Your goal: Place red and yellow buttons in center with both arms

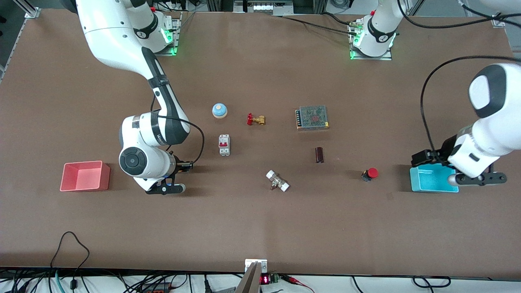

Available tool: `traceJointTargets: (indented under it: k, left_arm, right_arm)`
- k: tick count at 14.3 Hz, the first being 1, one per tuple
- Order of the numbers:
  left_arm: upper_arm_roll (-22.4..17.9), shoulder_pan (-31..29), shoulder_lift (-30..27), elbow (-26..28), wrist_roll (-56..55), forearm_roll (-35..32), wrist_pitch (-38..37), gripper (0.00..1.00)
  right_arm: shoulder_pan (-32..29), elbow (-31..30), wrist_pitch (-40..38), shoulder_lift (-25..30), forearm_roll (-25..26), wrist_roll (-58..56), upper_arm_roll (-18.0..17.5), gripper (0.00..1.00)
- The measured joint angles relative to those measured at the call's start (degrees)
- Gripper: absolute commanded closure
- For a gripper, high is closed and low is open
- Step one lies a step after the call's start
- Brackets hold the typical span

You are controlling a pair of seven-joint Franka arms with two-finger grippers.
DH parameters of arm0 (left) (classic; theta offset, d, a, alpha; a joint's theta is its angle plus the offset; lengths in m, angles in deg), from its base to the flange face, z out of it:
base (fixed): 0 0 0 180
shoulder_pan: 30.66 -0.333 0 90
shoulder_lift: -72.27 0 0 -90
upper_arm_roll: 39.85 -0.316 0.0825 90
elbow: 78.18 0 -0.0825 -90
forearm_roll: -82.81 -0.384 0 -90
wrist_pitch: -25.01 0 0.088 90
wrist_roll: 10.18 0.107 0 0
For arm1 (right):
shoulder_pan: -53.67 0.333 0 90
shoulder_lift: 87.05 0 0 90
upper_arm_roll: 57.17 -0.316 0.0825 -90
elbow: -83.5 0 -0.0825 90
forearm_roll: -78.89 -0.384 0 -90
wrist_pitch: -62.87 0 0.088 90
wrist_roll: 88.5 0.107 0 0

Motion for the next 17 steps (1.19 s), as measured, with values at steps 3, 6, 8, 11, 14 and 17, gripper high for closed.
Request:
traceJointTargets:
  k: [3, 6, 8, 11, 14, 17]
  left_arm:
    - [-0.04, -0.43, -4.36, 0.03, 2.11, -0.62, -4.63, 0.0]
    - [0.02, -0.42, -7.79, 0.08, 2.83, -1.94, -8.06, 0.0]
    - [0.03, -0.42, -9.41, 0.09, 3.22, -1.98, -9.24, 0.0]
    - [0.04, -0.42, -10.99, 0.11, 3.56, -1.99, -10.48, 0.0]
    - [-0.15, -0.49, -12.17, 0.16, 3.75, -2.01, -11.76, 0.0]
    - [-3.07, 1.84, -13.39, 0.24, 4.06, -2.01, -12.77, 0.0]
  right_arm:
    - [0.1, -0.33, 1.75, -1.18, 0.0, 0.0, 0.02, 0.45]
    - [0.2, -0.35, 2.03, -1.16, -0.18, 0.26, 0.03, 0.0]
    - [0.29, -0.31, 2.14, -1.04, -0.22, 1.22, 0.03, 0.0]
    - [0.32, 0.66, 2.44, 0.41, -0.23, 1.43, 0.33, 0.0]
    - [0.18, 1.25, 0.02, 5.85, -0.22, 1.43, 1.72, 0.0]
    - [-0.11, 1.28, -5.41, 12.36, -0.22, 1.29, 4.26, 0.0]
